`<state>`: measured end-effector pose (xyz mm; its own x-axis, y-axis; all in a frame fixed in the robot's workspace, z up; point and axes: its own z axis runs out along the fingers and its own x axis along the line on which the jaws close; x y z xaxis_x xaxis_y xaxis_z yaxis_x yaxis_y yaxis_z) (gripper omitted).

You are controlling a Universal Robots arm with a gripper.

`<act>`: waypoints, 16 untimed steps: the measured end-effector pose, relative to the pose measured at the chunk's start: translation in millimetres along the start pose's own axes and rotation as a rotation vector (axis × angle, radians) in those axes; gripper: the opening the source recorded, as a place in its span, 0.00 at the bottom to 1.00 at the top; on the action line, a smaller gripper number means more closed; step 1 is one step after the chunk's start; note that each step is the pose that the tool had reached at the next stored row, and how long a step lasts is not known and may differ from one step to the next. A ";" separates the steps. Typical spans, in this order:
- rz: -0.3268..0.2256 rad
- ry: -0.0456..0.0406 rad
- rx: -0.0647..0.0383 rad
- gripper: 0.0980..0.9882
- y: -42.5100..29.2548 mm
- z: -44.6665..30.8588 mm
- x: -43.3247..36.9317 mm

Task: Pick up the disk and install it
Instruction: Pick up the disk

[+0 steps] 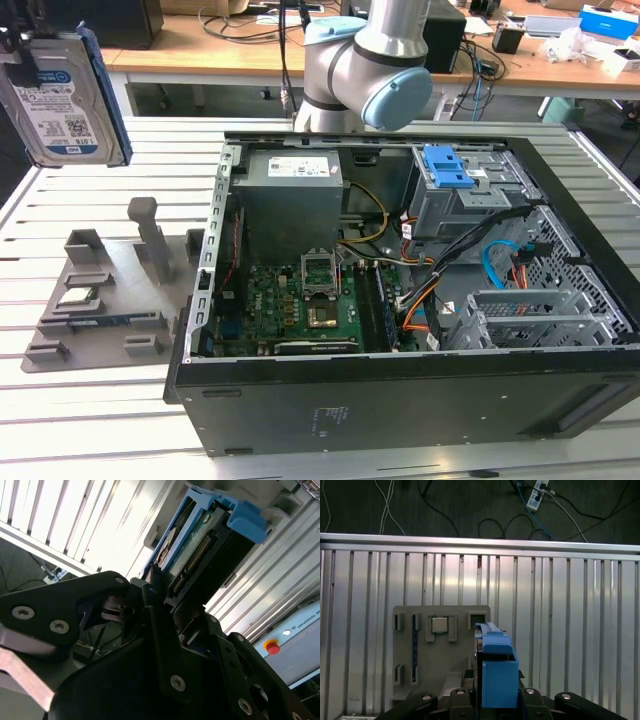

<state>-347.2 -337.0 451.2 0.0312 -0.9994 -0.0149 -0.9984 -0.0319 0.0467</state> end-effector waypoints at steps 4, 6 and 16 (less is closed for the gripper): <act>0.000 0.0000 0.000 0.30 -0.1 -7.2 -0.5; 0.000 0.0000 0.000 0.30 -0.1 -10.5 -0.7; 0.000 0.0000 0.000 0.30 -0.2 -30.5 -1.7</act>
<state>-345.7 -335.7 481.7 0.0312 -0.9994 -0.0149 -0.9984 -0.0319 0.0470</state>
